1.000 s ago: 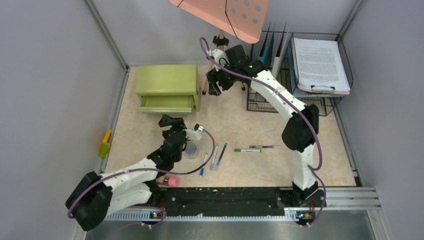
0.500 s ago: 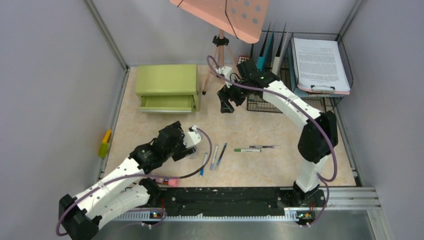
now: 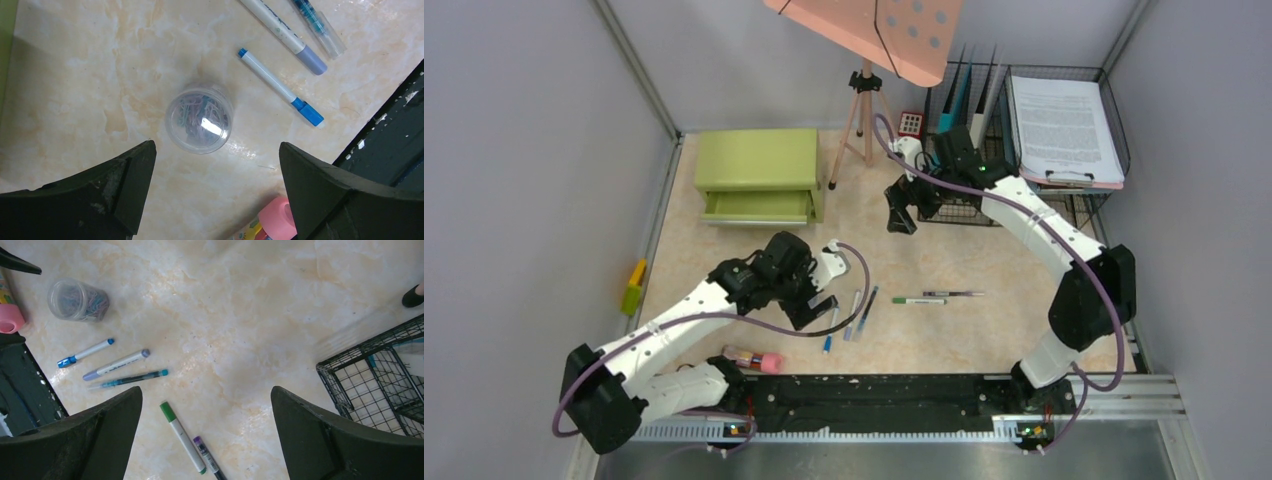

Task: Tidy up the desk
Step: Pick up the stationery from the center of the board.

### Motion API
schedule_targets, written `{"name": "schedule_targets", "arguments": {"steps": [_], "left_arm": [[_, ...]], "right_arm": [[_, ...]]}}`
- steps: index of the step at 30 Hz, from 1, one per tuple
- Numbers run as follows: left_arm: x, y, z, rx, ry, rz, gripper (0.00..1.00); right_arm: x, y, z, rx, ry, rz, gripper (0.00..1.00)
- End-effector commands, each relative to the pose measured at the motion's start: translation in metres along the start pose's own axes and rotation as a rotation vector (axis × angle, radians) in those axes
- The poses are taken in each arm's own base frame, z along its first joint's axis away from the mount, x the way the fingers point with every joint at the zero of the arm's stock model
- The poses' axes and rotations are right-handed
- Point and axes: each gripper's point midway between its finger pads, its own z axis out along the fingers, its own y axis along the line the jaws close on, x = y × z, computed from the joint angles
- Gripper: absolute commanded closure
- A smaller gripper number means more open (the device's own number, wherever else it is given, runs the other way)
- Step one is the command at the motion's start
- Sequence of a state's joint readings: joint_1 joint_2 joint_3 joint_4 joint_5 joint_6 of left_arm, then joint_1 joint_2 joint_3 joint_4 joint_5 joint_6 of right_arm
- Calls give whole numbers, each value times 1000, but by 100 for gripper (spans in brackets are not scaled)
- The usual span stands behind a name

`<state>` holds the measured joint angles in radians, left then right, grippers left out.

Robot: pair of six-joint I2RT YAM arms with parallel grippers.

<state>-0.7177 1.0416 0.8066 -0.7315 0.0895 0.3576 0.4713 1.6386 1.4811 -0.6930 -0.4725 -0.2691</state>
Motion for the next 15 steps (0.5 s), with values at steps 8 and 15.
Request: {"name": "schedule_targets", "arguments": {"steps": [8,15], "left_arm": [[4,23,32,-17,51,-34,1],[15,24,46,34,85,-54,4]], "right_arm": [[-7,11,-17,1,-95,-50,1],[-6,12,-19,1,-100,-50,1]]}}
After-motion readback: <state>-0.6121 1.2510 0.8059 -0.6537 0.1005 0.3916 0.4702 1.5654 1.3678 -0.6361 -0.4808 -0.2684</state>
